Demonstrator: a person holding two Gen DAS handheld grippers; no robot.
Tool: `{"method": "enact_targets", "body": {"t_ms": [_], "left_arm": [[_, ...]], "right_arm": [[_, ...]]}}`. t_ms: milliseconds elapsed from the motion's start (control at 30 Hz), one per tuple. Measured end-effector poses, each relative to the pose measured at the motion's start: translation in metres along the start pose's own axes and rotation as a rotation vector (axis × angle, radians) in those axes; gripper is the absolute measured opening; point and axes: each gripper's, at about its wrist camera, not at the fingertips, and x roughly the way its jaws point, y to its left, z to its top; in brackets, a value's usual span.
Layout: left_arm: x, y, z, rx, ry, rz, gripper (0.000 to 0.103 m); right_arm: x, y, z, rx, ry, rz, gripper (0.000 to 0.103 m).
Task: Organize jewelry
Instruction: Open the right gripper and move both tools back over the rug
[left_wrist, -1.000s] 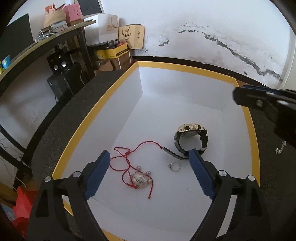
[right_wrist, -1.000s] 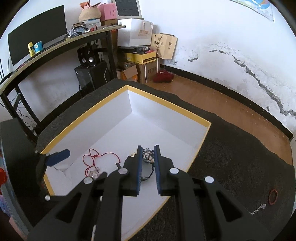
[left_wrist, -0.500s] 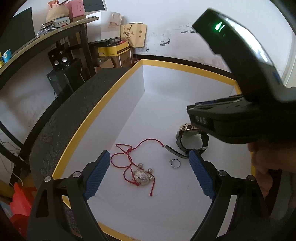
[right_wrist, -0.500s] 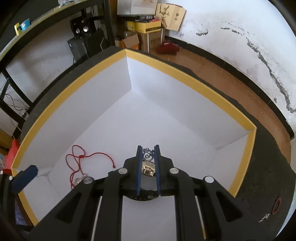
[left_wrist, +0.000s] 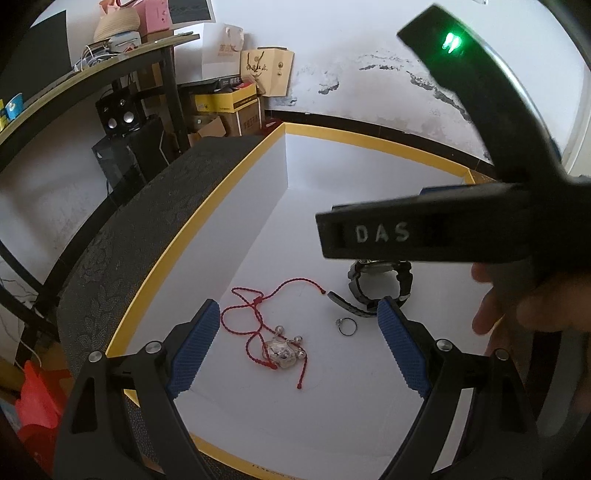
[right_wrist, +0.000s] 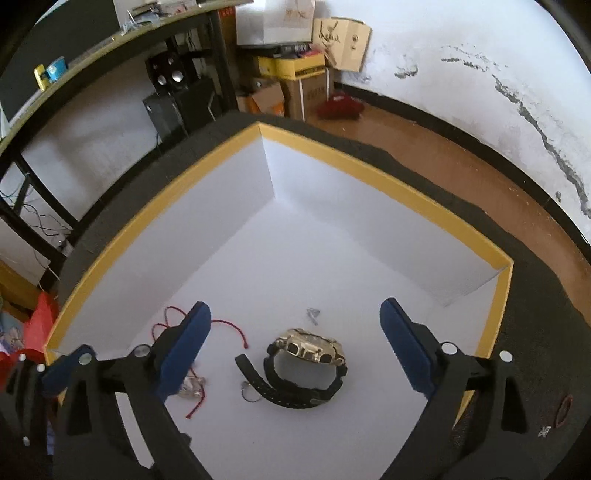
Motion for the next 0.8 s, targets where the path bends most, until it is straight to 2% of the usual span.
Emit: {"method": "enact_targets", "body": {"t_ms": [200, 333, 467, 600, 700, 800], "left_arm": [[-0.004, -0.008, 0.005, 0.0, -0.009, -0.007, 0.085], [-0.009, -0.02, 0.008, 0.013, -0.029, -0.007, 0.089], [-0.018, -0.044, 0.014, 0.033, -0.059, -0.029, 0.089], [-0.027, -0.083, 0.016, 0.065, -0.079, -0.074, 0.089], [-0.032, -0.127, 0.015, 0.118, -0.088, -0.115, 0.089], [-0.03, -0.186, 0.006, 0.194, -0.074, -0.162, 0.089]], "right_arm": [[-0.038, -0.016, 0.001, 0.033, -0.087, 0.008, 0.097], [-0.085, -0.047, -0.022, 0.089, -0.158, 0.001, 0.097], [-0.138, -0.097, -0.073, 0.178, -0.232, -0.057, 0.097], [-0.175, -0.155, -0.137, 0.266, -0.266, -0.21, 0.097], [-0.187, -0.2, -0.179, 0.326, -0.246, -0.326, 0.097], [-0.195, -0.243, -0.219, 0.402, -0.224, -0.376, 0.097]]}}
